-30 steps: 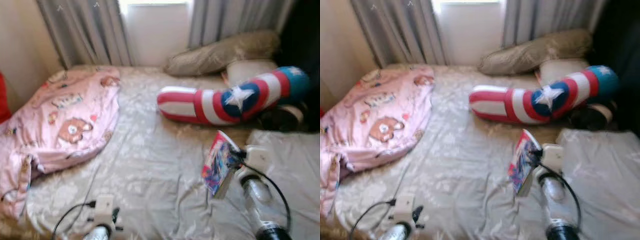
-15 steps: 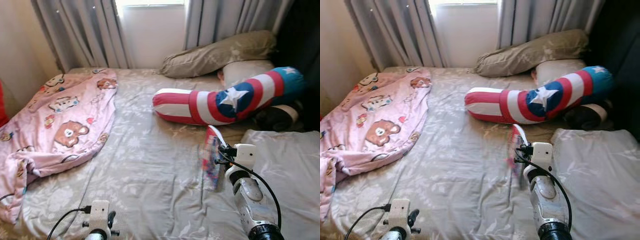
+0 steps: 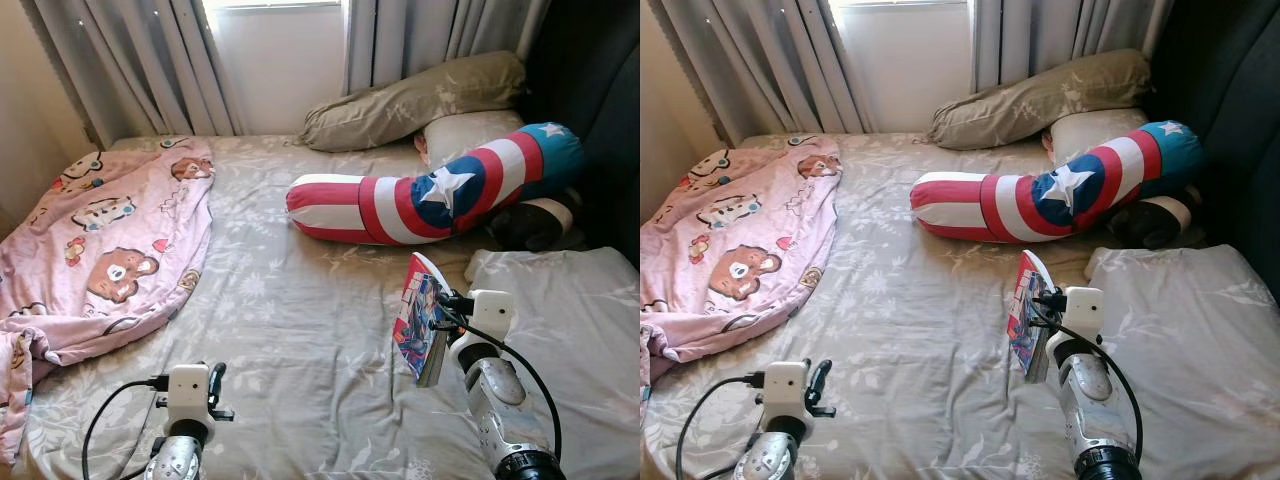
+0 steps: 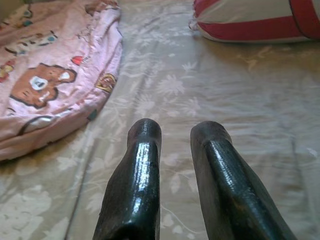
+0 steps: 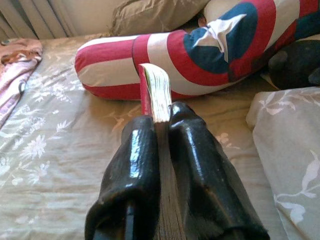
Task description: Clean up the room
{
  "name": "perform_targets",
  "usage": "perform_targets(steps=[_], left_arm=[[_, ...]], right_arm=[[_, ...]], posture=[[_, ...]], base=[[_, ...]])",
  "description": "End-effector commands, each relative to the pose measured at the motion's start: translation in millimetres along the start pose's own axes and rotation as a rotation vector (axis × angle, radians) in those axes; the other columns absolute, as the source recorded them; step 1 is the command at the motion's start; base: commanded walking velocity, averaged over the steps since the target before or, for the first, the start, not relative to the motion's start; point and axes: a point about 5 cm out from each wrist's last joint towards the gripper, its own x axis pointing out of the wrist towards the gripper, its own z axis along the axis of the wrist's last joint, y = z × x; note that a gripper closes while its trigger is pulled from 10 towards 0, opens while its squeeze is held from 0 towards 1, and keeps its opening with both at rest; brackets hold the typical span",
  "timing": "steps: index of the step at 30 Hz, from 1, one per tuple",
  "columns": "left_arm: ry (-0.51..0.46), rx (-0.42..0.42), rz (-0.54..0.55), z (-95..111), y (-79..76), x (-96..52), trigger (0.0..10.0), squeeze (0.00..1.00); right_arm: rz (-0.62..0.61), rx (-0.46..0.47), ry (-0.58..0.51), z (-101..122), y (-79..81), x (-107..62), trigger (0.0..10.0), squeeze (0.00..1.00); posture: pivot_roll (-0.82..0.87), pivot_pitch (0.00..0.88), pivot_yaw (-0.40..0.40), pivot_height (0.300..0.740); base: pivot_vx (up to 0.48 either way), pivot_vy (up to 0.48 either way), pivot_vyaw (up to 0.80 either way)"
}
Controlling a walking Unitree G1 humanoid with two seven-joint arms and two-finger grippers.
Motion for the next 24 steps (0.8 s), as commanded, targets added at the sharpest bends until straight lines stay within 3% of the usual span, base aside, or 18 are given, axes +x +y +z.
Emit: perform_targets(steps=[1, 7, 13, 24], left_arm=[[-0.013, -0.008, 0.024, 2, 7.9, 0.1, 10.0, 0.00], [-0.041, -0.009, 0.019, 10, 5.9, 3.3, 10.0, 0.00], [-0.053, -0.012, 0.012, 14, 4.4, 3.9, 10.0, 0.00], [-0.042, -0.010, 0.014, 13, 4.4, 1.4, 10.0, 0.00]], right_arm=[[0.028, 0.005, -0.085, 15, 5.2, 2.5, 10.0, 0.00], [0.029, -0.002, -0.077, 14, 6.4, 3.3, 10.0, 0.00], [0.040, 0.006, -0.095, 17, 7.0, 3.6, 10.0, 0.00], [0.043, -0.003, -0.084, 16, 6.9, 3.2, 10.0, 0.00]], posture=[[0.00, 0.000, 0.053, 0.740], [-0.01, 0.000, 0.053, 0.740], [-0.01, 0.000, 0.052, 0.703], [0.00, 0.000, 0.049, 0.703]], base=[[0.000, 0.000, 0.00], [0.000, 0.000, 0.00], [0.000, 0.000, 0.00], [0.000, 0.000, 0.00]])
